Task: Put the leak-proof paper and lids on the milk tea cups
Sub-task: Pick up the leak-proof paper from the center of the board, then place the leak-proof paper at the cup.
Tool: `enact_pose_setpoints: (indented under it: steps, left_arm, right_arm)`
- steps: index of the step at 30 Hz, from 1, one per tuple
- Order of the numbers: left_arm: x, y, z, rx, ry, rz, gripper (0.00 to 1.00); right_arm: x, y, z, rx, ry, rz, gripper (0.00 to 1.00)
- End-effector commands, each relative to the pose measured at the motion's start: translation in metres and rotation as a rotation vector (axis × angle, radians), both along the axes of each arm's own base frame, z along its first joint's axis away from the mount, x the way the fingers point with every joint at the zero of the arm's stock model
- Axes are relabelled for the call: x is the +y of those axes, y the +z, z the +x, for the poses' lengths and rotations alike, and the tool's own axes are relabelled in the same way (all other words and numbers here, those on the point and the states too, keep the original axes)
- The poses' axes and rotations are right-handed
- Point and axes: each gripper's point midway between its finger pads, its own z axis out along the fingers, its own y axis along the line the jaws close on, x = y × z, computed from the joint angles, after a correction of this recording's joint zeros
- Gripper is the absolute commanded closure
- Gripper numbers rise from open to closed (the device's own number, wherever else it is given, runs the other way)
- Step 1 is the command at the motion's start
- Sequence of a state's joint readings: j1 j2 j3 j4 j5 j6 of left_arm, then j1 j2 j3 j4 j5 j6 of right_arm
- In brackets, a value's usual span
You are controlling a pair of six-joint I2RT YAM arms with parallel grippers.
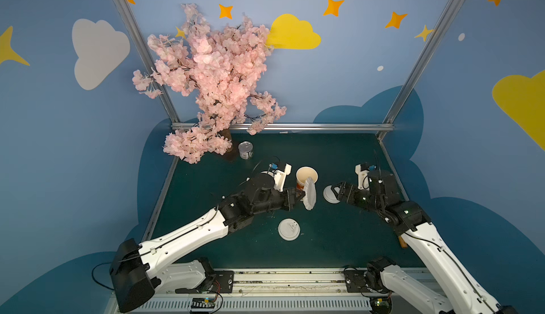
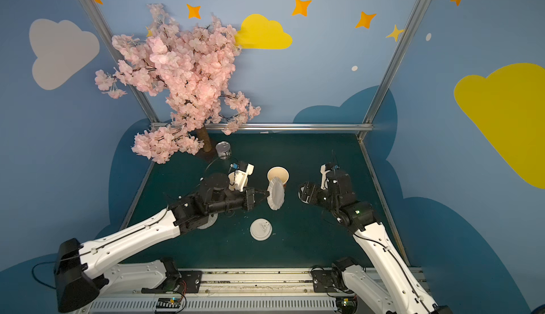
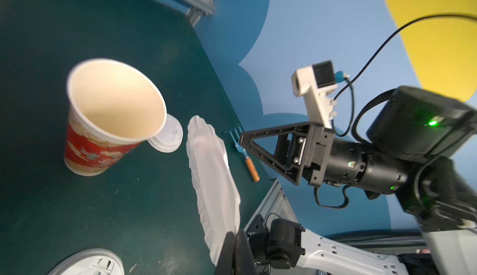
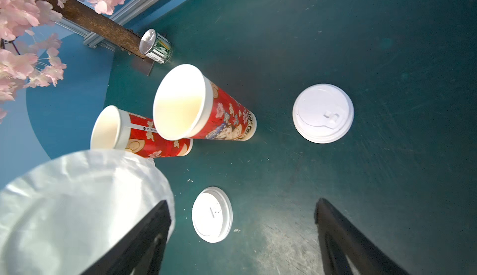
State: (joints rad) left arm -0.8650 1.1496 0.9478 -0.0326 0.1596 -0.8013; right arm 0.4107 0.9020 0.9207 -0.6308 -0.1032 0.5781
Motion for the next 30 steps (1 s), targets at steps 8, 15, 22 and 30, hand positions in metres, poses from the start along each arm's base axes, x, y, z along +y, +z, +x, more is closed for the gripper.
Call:
enact_pose_setpoints:
  steps: [8,15,22,30]
  left_arm:
    - [0.074,0.009,0.041,0.046,0.145,-0.102,0.97]
    - [0.110,-0.017,0.064,0.171,0.231,-0.179,0.97]
    - [0.149,-0.046,0.074,0.276,0.318,-0.205,0.97]
    - [0.163,-0.066,0.078,0.339,0.335,-0.223,0.97]
  right_arm:
    - [0.054,0.033,0.032,-0.078,0.136,-0.006,0.11]
    - [0.088,0.029,0.044,-0.070,0.199,-0.037,0.11]
    - [0.106,0.024,0.053,-0.059,0.228,-0.051,0.11]
    - [0.117,0.019,0.059,-0.050,0.243,-0.052,0.11]
